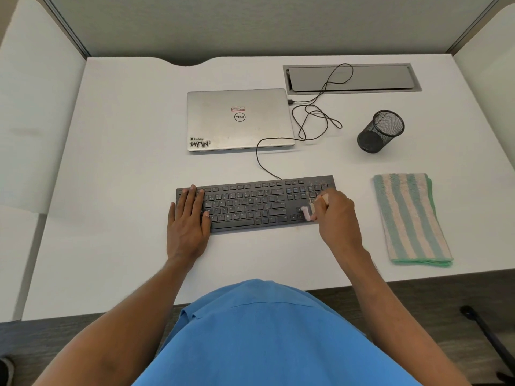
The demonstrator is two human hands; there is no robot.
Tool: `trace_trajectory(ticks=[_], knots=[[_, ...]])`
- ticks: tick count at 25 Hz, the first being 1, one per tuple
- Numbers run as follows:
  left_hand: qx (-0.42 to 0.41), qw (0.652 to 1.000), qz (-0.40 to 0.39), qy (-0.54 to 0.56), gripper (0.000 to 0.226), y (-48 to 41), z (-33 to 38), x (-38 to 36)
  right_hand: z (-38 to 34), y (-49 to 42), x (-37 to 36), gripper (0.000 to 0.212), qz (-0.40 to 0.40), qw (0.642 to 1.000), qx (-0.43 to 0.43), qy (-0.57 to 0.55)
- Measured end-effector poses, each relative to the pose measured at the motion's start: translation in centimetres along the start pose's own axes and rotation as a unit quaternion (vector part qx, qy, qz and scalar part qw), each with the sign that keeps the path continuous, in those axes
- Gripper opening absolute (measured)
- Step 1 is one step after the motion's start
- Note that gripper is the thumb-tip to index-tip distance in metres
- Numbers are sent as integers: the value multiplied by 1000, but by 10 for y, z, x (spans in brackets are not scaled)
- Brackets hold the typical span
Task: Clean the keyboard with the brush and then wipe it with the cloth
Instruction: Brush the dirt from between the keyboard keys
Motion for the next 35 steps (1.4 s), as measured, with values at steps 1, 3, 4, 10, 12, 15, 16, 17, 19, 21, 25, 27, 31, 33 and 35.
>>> trace_trajectory(ticks=[1, 3, 4, 10, 12, 15, 16, 17, 19, 21, 25, 27, 31, 33, 35], knots=[[1, 1000, 0, 0, 60, 0, 0, 0, 2, 1, -3, 20, 15, 1000, 10, -5], [0, 1000, 0, 1, 60, 0, 0, 0, 6, 9, -10, 18, 16, 1000, 18, -3], [-1, 1000, 0, 1, 60, 0, 0, 0, 8, 13, -14, 17, 8, 1000, 16, 2], [-1, 1000, 1, 1, 60, 0, 0, 0, 6, 12, -2, 17, -54, 998, -5, 16], [-1, 1000, -1, 2, 60, -1, 0, 0, -4, 5, 6, 19, -39, 999, 18, 9], [1, 1000, -4, 0, 61, 0, 0, 0, -27, -1, 9, 21, -64, 995, 55, -45], [1, 1000, -5, 0, 61, -1, 1, 0, -33, -2, 8, 21, -89, 992, 56, -72], [1, 1000, -6, 1, 61, -1, 1, 0, -36, -2, 6, 21, -117, 988, 50, -84], [0, 1000, -6, 3, 61, 0, 1, 0, -32, -7, 2, 22, -148, 986, 29, -76], [1, 1000, -5, 1, 61, -1, 0, 0, -25, -13, 2, 22, -153, 987, 9, -50], [2, 1000, -5, 2, 61, -1, 0, 0, -9, -24, 12, 24, -129, 990, -45, -31], [1, 1000, -3, 3, 61, -1, 0, 1, -13, -28, 13, 22, -120, 992, -30, -28], [3, 1000, -8, 0, 61, -1, 0, 1, -30, -30, 5, 21, -137, 987, -3, -85], [3, 1000, -9, 0, 61, -1, 0, 0, -29, -32, 3, 22, -158, 985, -7, -68], [2, 1000, -8, 0, 61, -1, 0, 0, -21, -38, 5, 21, -164, 986, -7, -32]])
Point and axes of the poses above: each hand's wrist, its own y-axis away from the middle knuckle, its own x-axis out of the back of the hand, z = x × y, the point moved 1 cm from there along -y, towards the middle knuckle, and after that the axes turned 5 degrees about x, right-handed, at the moved point
